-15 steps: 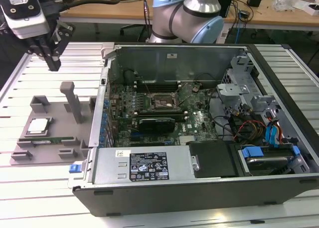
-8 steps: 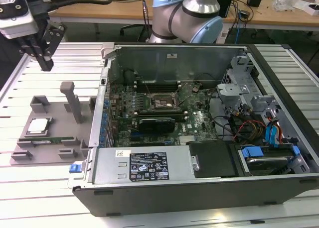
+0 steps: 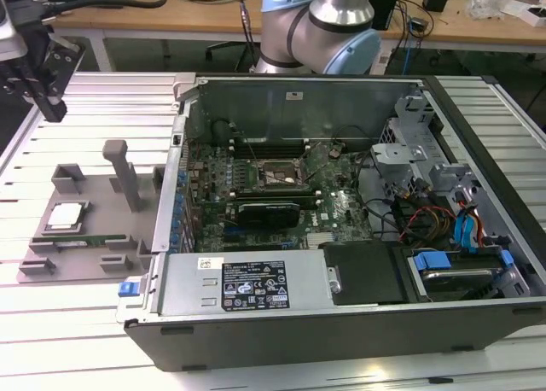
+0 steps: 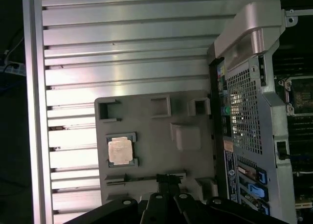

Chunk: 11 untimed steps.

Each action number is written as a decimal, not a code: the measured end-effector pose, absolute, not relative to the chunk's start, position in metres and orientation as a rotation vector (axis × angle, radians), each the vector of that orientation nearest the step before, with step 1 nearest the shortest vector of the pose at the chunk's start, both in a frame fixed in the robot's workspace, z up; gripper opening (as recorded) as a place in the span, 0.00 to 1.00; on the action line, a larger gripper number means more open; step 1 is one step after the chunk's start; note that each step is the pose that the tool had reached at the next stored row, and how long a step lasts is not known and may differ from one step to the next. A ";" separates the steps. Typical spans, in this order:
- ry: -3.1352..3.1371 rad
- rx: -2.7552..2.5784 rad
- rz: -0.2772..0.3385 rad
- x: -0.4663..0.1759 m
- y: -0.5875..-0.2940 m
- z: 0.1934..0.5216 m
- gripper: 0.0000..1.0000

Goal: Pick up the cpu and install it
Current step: 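Reach for the cpu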

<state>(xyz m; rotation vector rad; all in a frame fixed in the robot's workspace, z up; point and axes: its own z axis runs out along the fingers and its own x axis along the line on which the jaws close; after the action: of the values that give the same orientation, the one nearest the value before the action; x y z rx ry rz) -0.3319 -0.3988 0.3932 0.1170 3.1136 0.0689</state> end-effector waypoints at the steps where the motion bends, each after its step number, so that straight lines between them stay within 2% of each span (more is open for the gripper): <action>1: 3.114 0.117 0.069 -0.334 -0.399 0.393 0.11; 11: 3.114 0.117 0.069 -0.353 -0.399 0.393 0.11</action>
<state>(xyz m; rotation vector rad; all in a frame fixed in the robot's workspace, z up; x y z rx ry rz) -0.3526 -0.3988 0.3932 0.1170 3.1136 0.0689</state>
